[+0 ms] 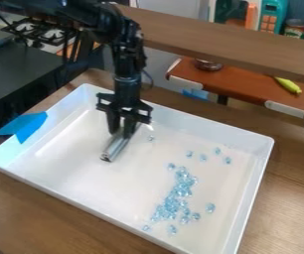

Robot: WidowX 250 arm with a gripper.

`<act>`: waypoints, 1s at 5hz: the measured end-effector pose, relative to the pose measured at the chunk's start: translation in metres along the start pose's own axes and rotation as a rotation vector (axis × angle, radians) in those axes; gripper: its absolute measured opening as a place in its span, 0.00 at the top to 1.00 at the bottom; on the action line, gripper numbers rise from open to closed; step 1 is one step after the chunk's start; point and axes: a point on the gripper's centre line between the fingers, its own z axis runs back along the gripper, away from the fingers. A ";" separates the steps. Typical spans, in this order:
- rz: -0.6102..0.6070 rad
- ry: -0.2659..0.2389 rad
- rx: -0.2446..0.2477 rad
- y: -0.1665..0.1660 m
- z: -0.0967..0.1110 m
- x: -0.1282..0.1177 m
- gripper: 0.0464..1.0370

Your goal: Sweep into pile

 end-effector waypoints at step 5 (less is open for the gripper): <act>-0.297 -0.009 -0.104 -0.075 -0.002 -0.009 0.69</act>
